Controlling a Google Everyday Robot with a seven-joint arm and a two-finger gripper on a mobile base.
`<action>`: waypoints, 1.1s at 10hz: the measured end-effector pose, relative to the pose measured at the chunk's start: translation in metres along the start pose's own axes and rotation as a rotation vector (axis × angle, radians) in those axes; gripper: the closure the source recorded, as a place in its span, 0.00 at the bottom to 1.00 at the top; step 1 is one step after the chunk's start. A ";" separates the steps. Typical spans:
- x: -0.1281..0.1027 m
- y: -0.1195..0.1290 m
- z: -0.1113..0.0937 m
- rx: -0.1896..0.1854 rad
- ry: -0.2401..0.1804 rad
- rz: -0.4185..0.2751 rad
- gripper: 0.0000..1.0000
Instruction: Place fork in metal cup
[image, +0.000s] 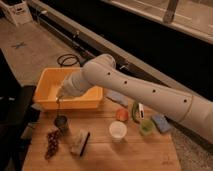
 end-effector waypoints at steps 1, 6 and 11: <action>-0.004 0.003 0.006 0.004 -0.023 0.013 1.00; -0.006 0.017 0.022 -0.030 -0.042 0.028 1.00; -0.005 0.019 0.024 -0.048 -0.036 0.025 1.00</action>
